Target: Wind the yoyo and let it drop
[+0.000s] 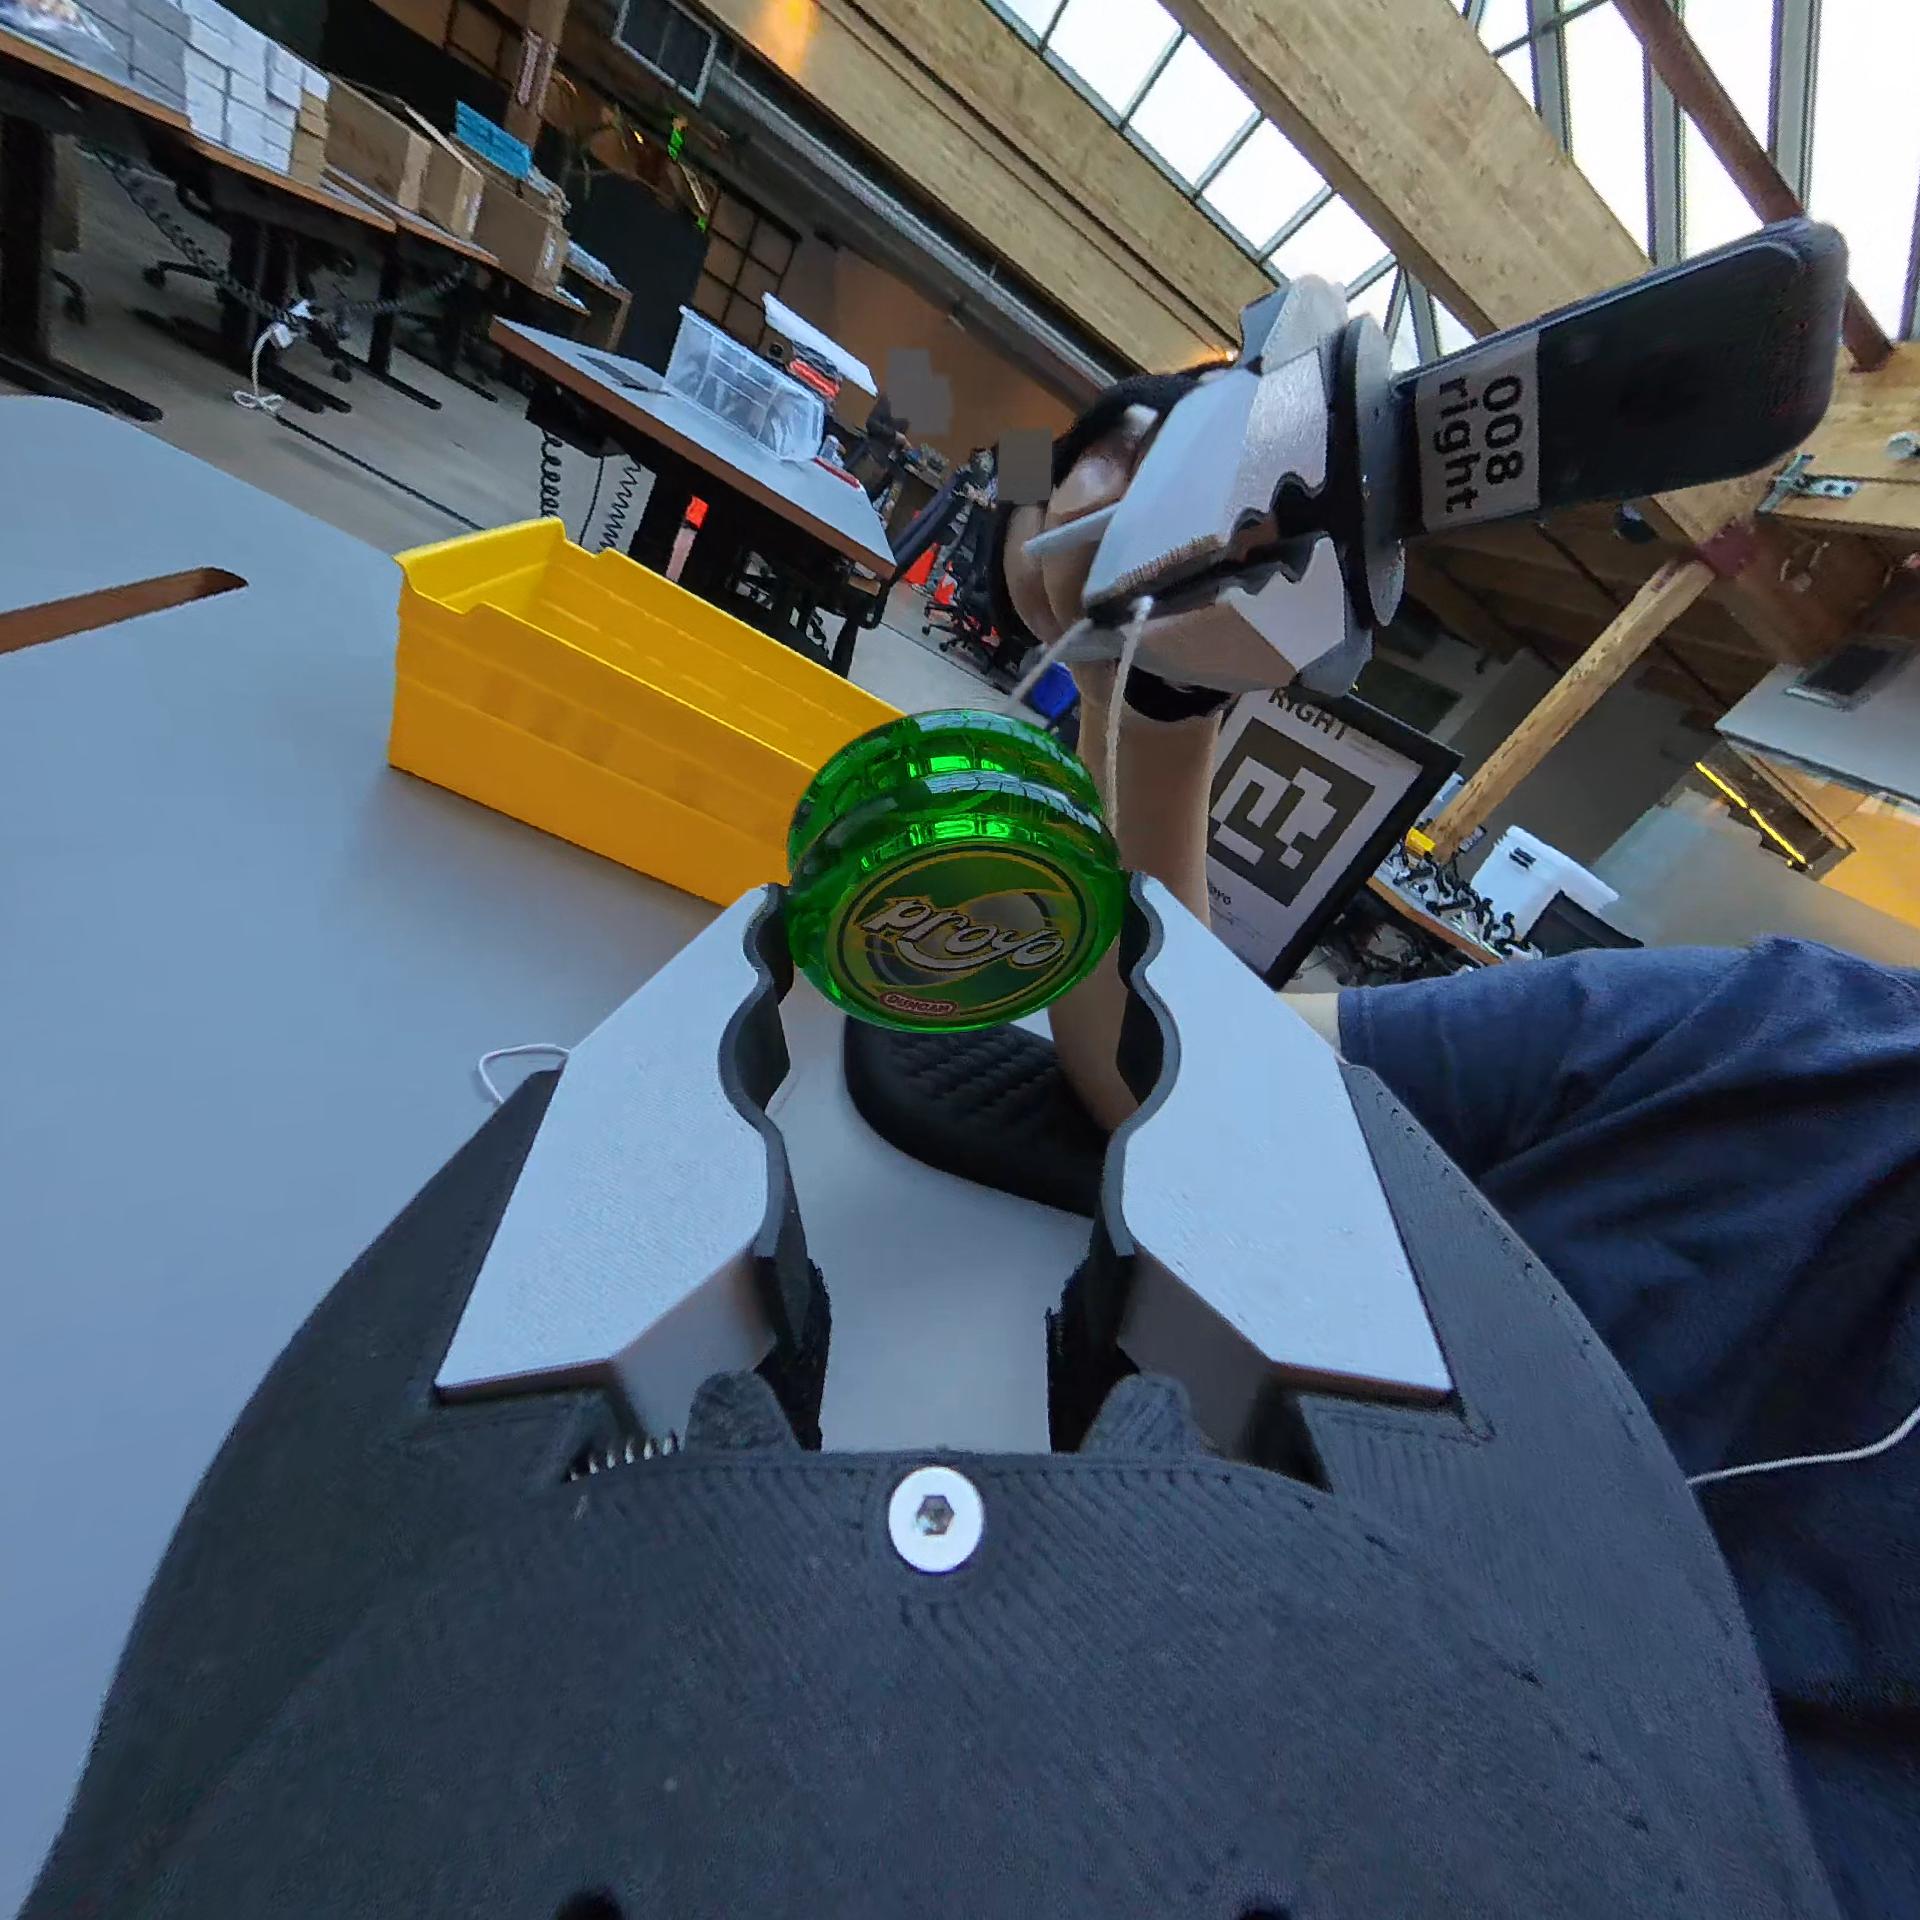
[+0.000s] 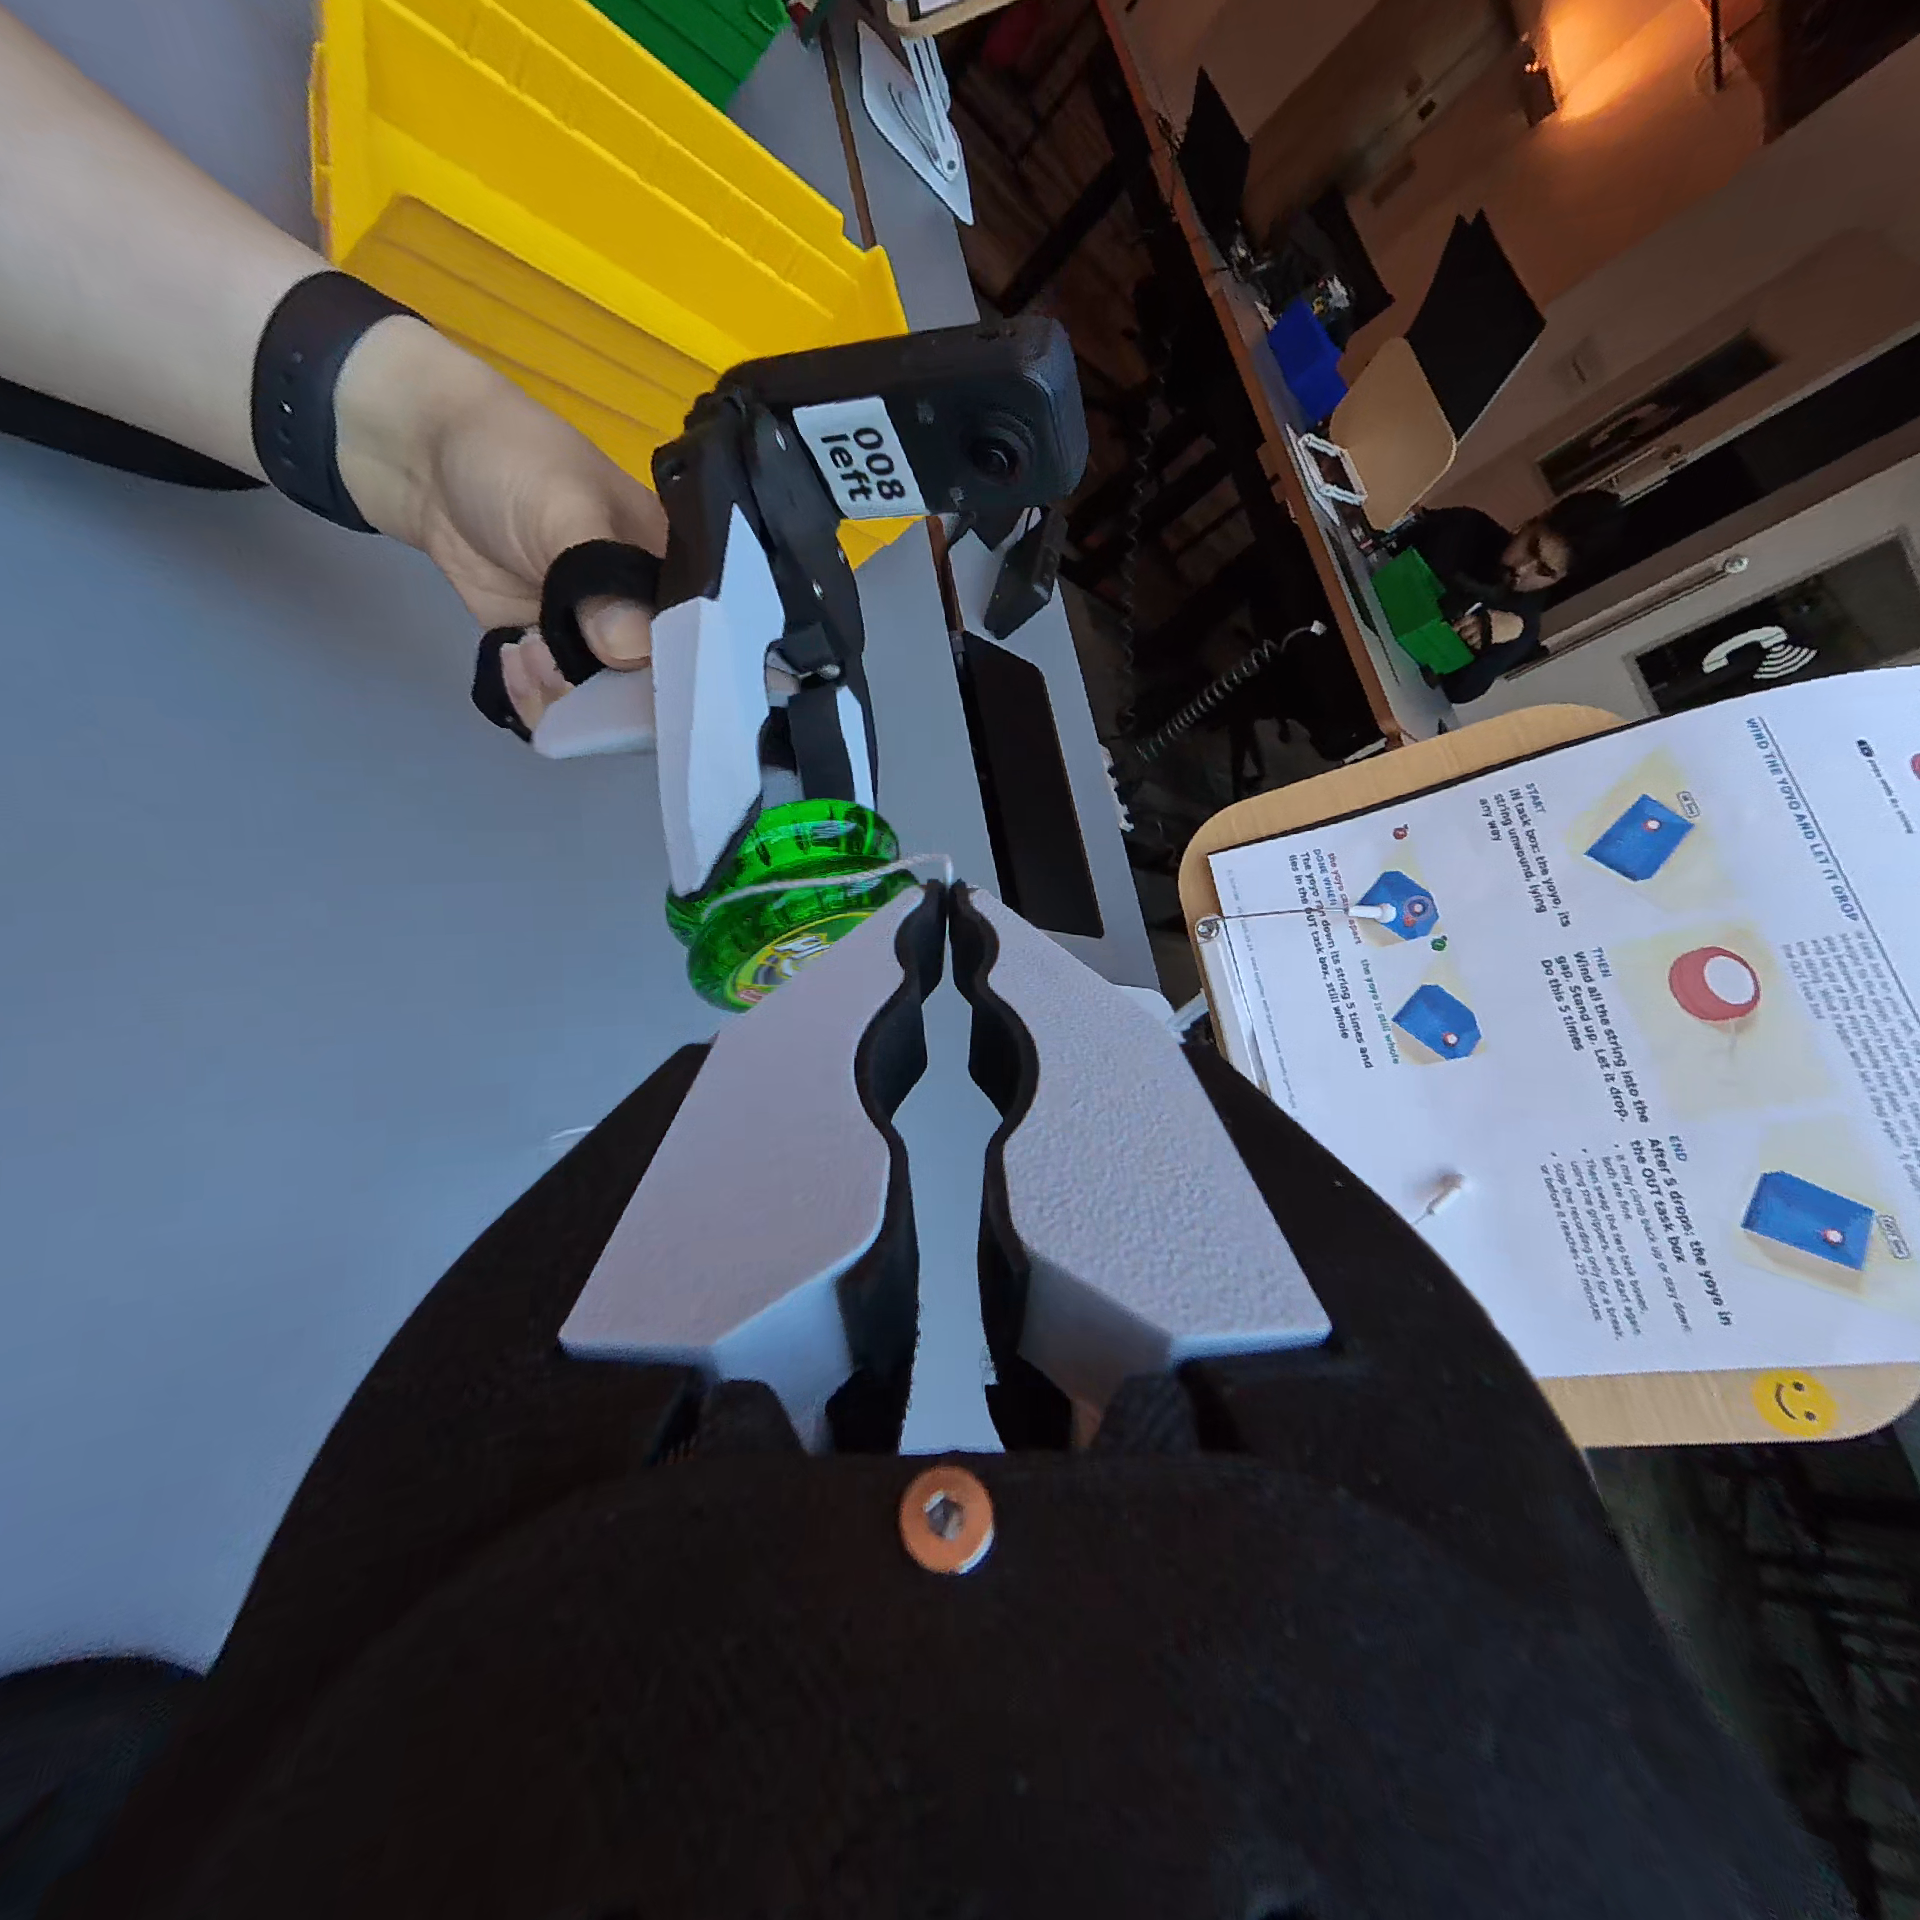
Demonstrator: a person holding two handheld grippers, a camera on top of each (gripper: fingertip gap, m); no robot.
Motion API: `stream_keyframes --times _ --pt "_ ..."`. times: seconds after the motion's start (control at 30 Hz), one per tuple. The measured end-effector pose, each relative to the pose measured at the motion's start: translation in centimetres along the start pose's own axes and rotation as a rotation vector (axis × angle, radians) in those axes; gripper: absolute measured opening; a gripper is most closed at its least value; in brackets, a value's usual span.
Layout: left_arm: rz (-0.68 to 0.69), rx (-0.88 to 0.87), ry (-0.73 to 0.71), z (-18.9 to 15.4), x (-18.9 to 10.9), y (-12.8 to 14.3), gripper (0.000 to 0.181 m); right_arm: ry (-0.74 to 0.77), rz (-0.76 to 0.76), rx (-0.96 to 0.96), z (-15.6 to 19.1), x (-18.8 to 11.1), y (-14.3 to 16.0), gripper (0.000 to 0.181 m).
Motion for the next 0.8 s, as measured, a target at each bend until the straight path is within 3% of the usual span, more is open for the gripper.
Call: stream_keyframes --times 0.03,0.47,0.63,0.8 --pt "0.017 0.001 0.008 -0.2 0.3 0.3 0.062 0.007 0.02 -0.009 -0.1 0.0 0.2 0.0" --pt "0.103 -0.029 0.025 -0.6 1.7 1.8 0.062 0.039 0.029 -0.104 0.2 -0.3 -0.6 0.0" --pt "0.113 -0.008 0.096 -1.6 1.9 2.0 0.062 0.017 0.099 -0.093 0.2 0.6 1.4 0.0" --pt "0.032 -0.015 0.181 -2.7 1.0 0.7 0.062 -0.081 0.086 -0.021 1.2 2.0 3.3 0.0"
Point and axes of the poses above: each gripper's, where its closed fingertips meet, x out along the fingers, y out of its underside, z = x × y across the jaws, the point moved 4 cm from there along -x, back along the fingers, and after that the axes turned 12 degrees about -x, right-handed, at the moved point
